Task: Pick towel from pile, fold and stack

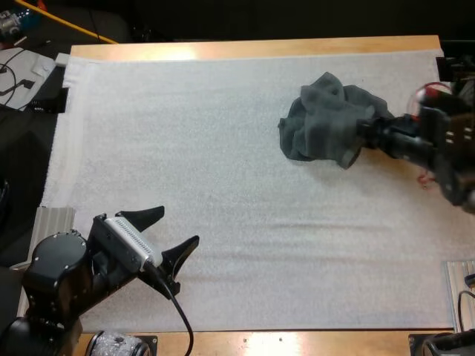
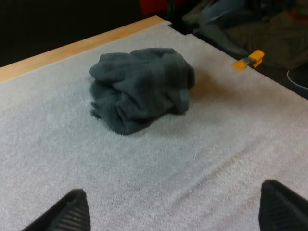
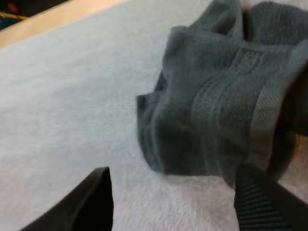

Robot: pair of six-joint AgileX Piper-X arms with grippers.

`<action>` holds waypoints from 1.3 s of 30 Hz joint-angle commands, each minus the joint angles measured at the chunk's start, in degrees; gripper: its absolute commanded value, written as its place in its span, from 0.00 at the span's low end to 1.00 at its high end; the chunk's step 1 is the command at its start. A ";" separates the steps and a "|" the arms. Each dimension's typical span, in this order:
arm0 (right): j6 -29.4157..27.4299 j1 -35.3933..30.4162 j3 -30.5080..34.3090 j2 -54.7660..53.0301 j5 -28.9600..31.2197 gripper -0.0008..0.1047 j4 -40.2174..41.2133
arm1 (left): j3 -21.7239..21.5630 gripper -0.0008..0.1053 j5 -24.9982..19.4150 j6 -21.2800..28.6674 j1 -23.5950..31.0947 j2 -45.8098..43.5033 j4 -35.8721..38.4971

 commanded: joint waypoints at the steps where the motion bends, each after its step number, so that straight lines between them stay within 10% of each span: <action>1: 2.04 1.34 -0.45 4.85 4.13 0.52 -3.88 | -0.28 0.66 0.09 -0.27 0.07 0.19 -0.68; 26: 3.20 1.42 -11.23 29.22 9.45 0.51 -6.52 | -0.33 0.66 1.26 -1.48 -0.19 0.29 0.47; 33: 4.59 1.46 -12.95 31.38 8.13 0.08 -5.76 | -0.31 0.66 1.62 -1.57 -0.23 0.44 0.50; 39: 2.71 1.67 -12.68 28.92 6.52 0.01 -4.69 | -0.27 0.66 1.68 -1.67 -0.28 0.44 0.24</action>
